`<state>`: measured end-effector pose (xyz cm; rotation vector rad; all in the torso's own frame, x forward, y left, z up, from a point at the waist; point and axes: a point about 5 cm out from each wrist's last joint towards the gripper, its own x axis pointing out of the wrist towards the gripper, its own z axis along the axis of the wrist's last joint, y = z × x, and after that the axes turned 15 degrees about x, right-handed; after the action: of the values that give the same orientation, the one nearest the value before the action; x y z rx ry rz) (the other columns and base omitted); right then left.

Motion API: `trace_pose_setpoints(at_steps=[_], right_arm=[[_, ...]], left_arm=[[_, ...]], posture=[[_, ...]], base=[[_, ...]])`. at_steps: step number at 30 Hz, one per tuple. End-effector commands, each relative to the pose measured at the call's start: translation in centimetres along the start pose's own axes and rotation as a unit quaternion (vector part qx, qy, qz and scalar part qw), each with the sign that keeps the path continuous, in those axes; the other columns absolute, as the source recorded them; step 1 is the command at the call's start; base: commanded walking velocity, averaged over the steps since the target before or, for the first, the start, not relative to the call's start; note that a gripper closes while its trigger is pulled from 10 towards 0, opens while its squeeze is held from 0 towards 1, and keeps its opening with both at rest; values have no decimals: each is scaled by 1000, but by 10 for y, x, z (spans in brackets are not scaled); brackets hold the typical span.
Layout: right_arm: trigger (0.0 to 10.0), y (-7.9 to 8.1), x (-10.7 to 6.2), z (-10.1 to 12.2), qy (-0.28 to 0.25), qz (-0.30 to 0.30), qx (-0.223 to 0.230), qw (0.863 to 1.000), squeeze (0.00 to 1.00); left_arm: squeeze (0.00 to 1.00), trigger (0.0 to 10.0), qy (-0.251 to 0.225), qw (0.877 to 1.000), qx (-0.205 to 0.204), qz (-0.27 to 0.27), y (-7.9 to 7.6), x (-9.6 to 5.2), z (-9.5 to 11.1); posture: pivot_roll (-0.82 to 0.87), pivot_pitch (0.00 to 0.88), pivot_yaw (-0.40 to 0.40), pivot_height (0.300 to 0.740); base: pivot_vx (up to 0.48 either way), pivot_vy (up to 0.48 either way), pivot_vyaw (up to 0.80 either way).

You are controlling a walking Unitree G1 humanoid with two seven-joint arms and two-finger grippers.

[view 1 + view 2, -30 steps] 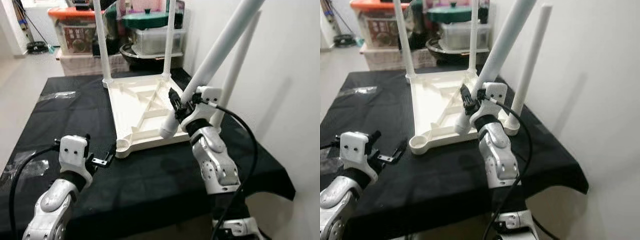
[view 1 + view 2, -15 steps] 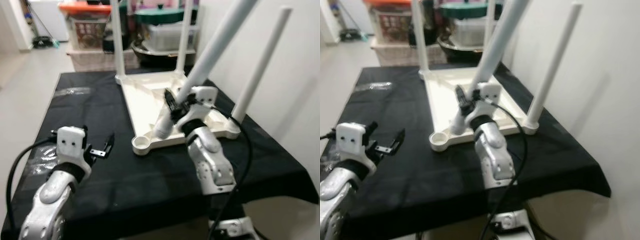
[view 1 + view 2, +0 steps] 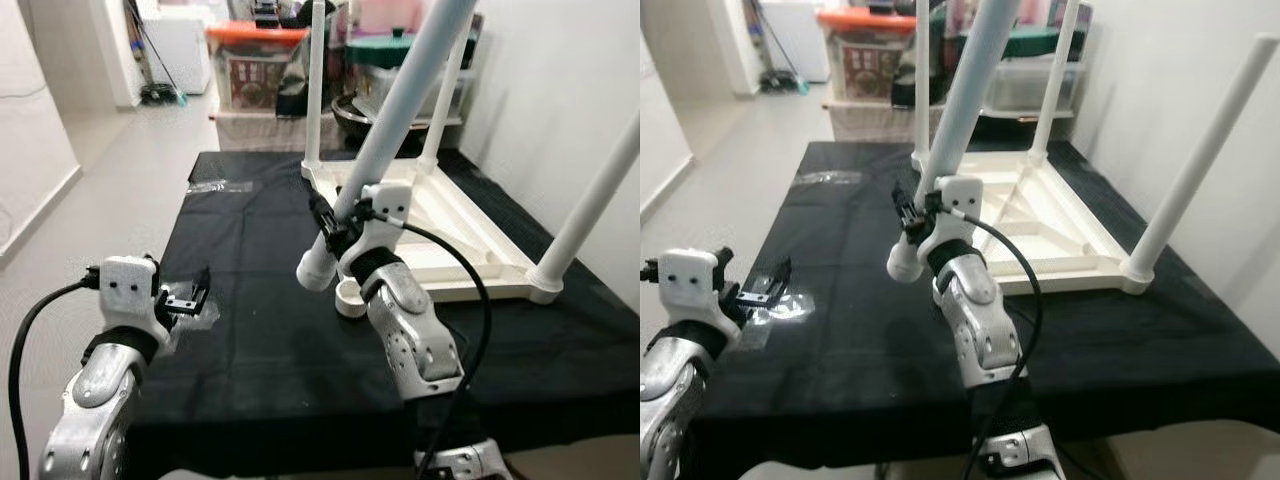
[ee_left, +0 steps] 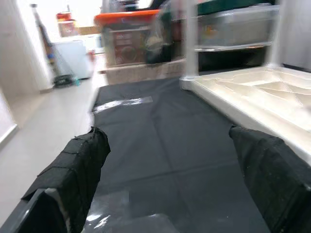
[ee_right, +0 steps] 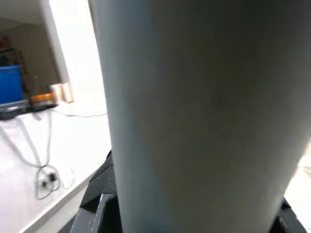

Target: Building children table

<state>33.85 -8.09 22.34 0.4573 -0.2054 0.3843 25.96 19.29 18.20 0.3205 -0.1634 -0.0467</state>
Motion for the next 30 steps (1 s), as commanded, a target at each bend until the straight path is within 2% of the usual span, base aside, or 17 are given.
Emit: trace_pose_setpoints(at_steps=[1,8,14,30], right_arm=[[10000,-4,1,-2,12,-14,3,1000,0],[10000,-6,1,-3,17,-21,2,1000,0],[10000,-6,0,-1,10,-19,-6,1000,0],[10000,-5,1,-4,32,6,-21,999,0]], left_arm=[[0,10000,2,1000,-4,-5,-2,2,-1],[0,10000,-2,1000,-4,-3,-1,4,0],[0,10000,-4,1000,-4,-3,-1,4,0],[0,10000,-13,999,-26,-23,-9,2,1]], posture=[[41,0,-35,740],[38,0,-33,740],[38,0,-33,740],[32,0,-35,740]], base=[[0,0,0],[208,0,-719],[290,0,0],[0,0,0]])
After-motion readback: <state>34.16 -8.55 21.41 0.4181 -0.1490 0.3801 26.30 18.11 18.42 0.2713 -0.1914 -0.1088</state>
